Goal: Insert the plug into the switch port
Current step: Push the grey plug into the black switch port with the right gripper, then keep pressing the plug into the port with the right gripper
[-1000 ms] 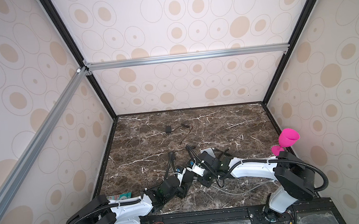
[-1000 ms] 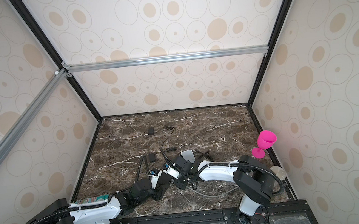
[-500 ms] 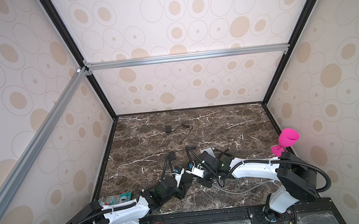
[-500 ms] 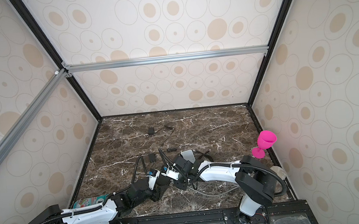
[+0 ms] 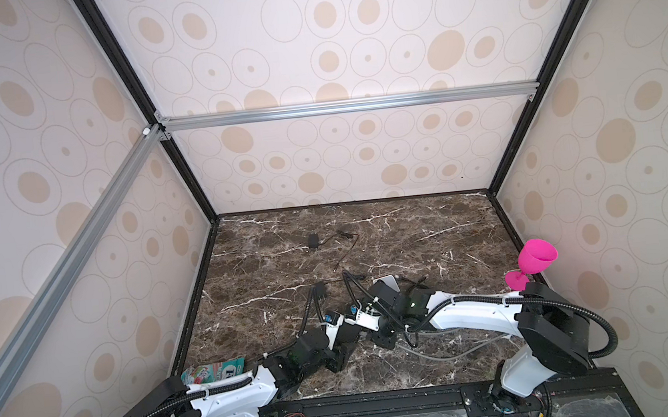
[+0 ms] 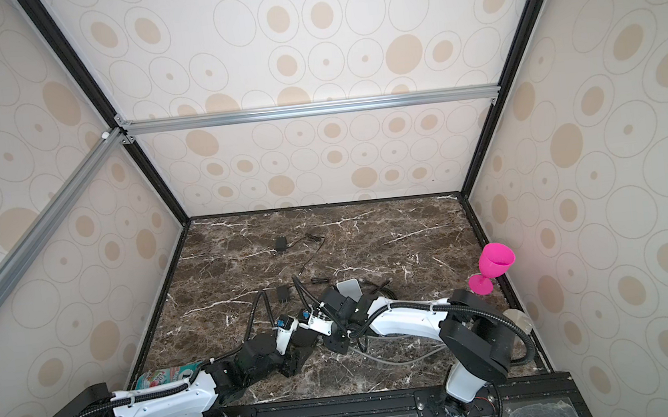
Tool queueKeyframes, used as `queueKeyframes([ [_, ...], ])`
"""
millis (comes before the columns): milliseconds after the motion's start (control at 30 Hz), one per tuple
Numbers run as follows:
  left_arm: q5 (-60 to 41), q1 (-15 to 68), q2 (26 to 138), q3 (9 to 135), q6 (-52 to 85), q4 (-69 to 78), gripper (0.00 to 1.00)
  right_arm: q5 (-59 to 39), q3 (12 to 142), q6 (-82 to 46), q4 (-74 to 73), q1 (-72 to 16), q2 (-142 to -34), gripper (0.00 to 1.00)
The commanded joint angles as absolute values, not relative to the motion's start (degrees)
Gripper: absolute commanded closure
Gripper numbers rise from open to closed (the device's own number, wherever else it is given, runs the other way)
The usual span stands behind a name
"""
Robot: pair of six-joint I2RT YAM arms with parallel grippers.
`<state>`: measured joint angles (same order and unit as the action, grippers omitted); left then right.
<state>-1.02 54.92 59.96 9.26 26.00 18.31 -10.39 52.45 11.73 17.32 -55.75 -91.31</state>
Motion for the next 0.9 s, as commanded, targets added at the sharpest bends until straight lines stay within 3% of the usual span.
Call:
queueKeyframes([
  [0, -19.53, 57.8, 57.68, 13.8, 23.48, 28.35, 1.0, -14.05, 59.71, 12.66, -3.69, -55.45, -94.24, 1.0],
  [333, -20.0, 57.83, 57.24, 13.45, 23.76, 28.47, 1.0, -13.45, 67.12, 15.55, -0.59, -55.42, -92.8, 1.0],
  [633, -20.87, 57.83, 56.34, 12.75, 23.95, 29.3, 1.0, -17.31, 63.3, 13.17, -5.1, -55.46, -99.22, 1.0],
  [867, -21.02, 57.83, 56.69, 12.58, 24.0, 29.58, 1.0, -13.65, 66.8, 17.03, -3.18, -55.5, -95.89, 1.0],
])
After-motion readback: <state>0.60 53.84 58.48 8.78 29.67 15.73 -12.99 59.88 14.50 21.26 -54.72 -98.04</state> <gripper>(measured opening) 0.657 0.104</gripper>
